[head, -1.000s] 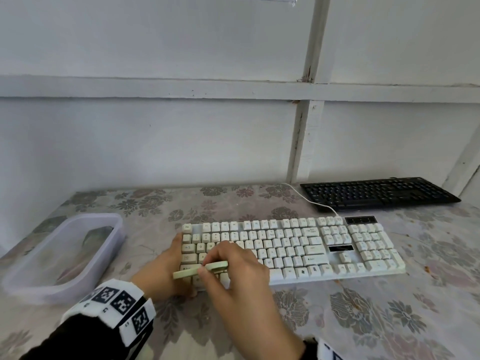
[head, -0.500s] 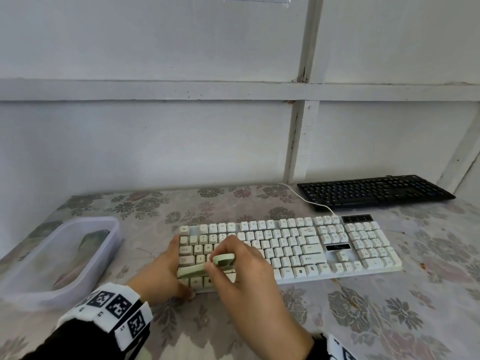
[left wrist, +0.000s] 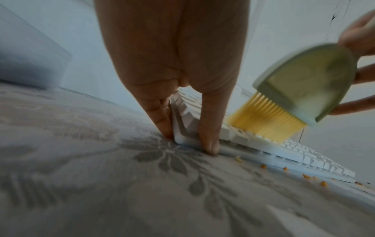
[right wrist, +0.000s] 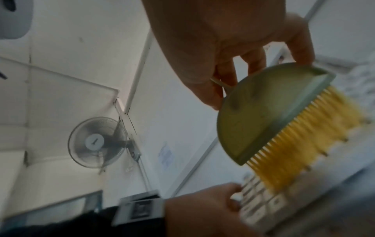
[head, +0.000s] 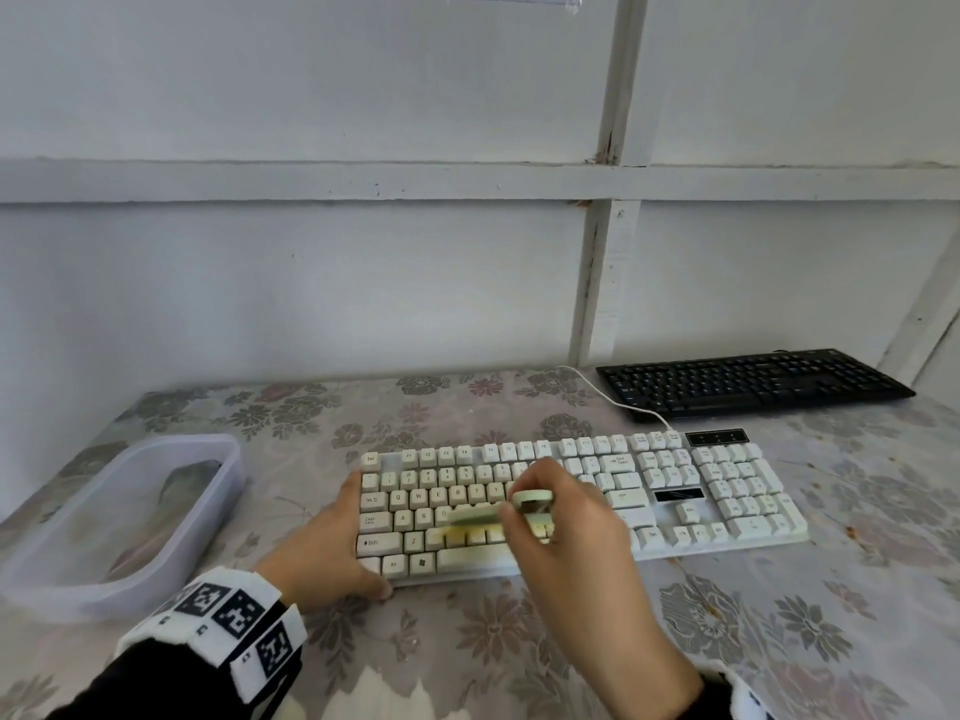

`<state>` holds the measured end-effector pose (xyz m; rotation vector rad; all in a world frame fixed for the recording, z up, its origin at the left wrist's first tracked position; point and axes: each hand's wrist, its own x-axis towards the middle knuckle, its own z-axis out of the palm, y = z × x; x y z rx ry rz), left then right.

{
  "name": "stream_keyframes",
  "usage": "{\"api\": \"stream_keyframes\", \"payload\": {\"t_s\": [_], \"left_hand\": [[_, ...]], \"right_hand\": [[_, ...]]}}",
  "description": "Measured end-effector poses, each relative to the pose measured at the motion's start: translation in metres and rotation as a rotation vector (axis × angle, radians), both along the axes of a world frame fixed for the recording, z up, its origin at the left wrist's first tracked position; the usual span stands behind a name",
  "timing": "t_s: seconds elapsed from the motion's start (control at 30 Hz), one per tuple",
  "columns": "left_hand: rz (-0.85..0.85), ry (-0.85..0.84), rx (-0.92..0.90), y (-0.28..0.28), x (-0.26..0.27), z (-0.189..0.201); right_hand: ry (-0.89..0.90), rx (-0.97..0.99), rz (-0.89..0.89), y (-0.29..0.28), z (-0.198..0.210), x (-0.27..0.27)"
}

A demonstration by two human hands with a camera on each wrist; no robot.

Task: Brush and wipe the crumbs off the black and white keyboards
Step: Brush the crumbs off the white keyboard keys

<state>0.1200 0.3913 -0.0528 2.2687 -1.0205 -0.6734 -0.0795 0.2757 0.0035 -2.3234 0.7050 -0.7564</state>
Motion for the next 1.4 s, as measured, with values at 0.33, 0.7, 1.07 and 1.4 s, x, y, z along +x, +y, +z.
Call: {"api": "stream_keyframes", "payload": {"t_s": [0.33, 0.7, 1.07, 1.4], "left_hand": [[-0.004, -0.005, -0.001, 0.0, 0.001, -0.002], [-0.016, 0.005, -0.029, 0.0, 0.001, -0.002], [-0.015, 0.003, -0.015, 0.0, 0.002, -0.003], [-0.019, -0.014, -0.006, 0.0, 0.001, -0.003]], "right_hand": [[-0.063, 0.142, 0.127, -0.005, -0.005, -0.011], [-0.127, 0.206, 0.097, -0.013, -0.002, -0.025], [-0.115, 0.166, 0.035, -0.023, -0.01, -0.032], [-0.166, 0.161, -0.076, -0.046, -0.017, -0.048]]}}
